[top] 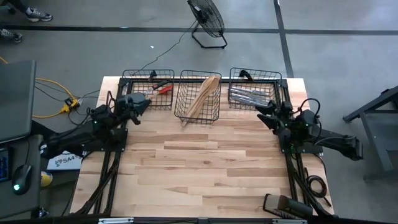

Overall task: Pick & Place Kitchen Items
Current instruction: Return to Home Position

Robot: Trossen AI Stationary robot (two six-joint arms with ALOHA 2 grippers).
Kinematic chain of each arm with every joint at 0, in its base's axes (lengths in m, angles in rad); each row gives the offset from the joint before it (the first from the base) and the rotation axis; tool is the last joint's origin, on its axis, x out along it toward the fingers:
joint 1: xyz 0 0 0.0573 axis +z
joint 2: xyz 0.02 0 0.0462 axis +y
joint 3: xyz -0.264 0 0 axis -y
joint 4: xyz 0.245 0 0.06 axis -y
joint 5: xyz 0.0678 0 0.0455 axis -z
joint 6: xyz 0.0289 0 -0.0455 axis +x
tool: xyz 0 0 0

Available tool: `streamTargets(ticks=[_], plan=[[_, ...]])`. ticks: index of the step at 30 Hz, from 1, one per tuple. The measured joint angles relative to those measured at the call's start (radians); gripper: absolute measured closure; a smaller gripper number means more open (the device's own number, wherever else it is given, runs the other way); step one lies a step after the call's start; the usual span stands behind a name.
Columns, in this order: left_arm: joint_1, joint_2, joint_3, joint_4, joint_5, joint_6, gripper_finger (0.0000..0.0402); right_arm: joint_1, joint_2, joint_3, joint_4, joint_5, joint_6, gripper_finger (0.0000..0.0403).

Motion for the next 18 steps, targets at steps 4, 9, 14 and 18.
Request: streamTargets(ticks=[4, 9, 14, 18], plan=[[-0.038, 0.001, -0.075, 0.060, -0.024, -0.038, 0.0396, 0.000, 0.000, 0.000, -0.016, 0.003, -0.049, 0.0140], [-0.052, 0.000, -0.099, 0.090, -0.047, -0.060, 0.0396, 0.000, 0.000, 0.000, -0.047, -0.030, -0.051, 0.0140], [-0.050, 0.000, -0.101, 0.079, -0.014, -0.039, 0.0396, 0.000, 0.003, 0.000, -0.105, -0.033, 0.005, 0.0140], [-0.050, 0.001, -0.102, 0.010, 0.044, 0.012, 0.0396, 0.000, 0.003, 0.000, -0.128, -0.035, 0.009, 0.0140]])
